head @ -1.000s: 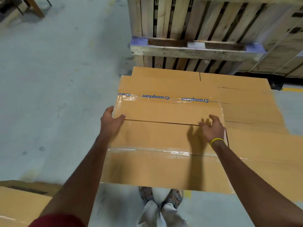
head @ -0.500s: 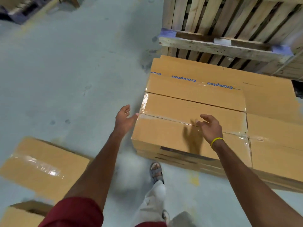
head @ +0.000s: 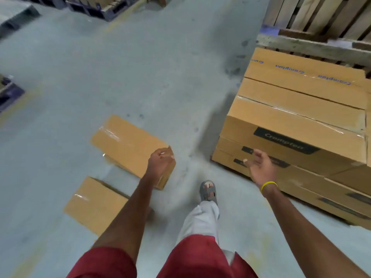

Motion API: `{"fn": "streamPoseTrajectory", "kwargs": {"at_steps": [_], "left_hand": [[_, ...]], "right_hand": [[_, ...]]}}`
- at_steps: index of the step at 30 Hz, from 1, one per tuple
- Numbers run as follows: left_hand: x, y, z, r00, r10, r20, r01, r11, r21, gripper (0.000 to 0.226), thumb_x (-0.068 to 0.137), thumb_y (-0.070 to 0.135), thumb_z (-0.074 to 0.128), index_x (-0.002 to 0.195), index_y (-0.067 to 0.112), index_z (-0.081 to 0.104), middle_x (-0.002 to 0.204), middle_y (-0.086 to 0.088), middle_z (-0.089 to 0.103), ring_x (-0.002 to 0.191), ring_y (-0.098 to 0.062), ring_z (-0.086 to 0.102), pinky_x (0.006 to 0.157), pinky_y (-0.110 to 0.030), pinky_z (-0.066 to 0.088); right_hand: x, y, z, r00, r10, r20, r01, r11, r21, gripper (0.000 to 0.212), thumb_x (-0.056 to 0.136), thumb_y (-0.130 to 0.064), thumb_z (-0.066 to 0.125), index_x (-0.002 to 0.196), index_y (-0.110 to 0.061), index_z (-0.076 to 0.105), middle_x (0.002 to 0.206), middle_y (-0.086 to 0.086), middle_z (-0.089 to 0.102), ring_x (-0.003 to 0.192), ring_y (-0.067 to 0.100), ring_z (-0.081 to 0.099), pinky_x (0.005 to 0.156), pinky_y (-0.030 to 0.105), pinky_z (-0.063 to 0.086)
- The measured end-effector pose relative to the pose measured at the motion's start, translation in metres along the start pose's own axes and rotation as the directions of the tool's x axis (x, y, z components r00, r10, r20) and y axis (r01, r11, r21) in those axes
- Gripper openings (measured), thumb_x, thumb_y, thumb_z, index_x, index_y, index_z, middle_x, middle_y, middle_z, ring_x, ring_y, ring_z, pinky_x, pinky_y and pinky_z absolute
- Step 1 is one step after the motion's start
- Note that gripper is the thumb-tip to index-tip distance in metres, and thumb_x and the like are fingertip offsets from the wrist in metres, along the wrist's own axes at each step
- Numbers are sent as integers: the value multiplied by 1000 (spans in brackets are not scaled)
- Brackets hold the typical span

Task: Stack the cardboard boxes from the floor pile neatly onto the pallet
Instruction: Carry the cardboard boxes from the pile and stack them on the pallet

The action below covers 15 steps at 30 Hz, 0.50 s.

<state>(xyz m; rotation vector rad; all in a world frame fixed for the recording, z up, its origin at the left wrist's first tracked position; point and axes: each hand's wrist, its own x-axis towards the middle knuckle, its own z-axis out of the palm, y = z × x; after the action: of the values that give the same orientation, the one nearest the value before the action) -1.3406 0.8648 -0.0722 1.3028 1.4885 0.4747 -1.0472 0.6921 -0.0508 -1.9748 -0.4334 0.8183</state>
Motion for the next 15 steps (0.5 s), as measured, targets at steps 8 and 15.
{"fn": "streamPoseTrajectory", "kwargs": {"at_steps": [8, 15], "left_hand": [[-74, -82, -108, 996, -89, 6, 89, 996, 27, 42, 92, 12, 77, 131, 7, 63, 104, -7, 73, 98, -25, 67, 82, -32, 49], [-95, -114, -178, 999, -53, 7, 53, 998, -32, 27, 95, 12, 74, 120, 15, 65, 96, -6, 72, 96, -28, 71, 76, -31, 51]], "right_hand": [[-108, 49, 52, 982, 178, 68, -177, 984, -25, 42, 89, -8, 73, 128, -15, 57, 124, 7, 65, 101, 22, 62, 98, 41, 49], [-175, 74, 109, 967, 235, 98, -231, 972, -53, 34, 87, -8, 75, 116, -21, 63, 114, 8, 70, 101, 27, 67, 96, 45, 52]]}}
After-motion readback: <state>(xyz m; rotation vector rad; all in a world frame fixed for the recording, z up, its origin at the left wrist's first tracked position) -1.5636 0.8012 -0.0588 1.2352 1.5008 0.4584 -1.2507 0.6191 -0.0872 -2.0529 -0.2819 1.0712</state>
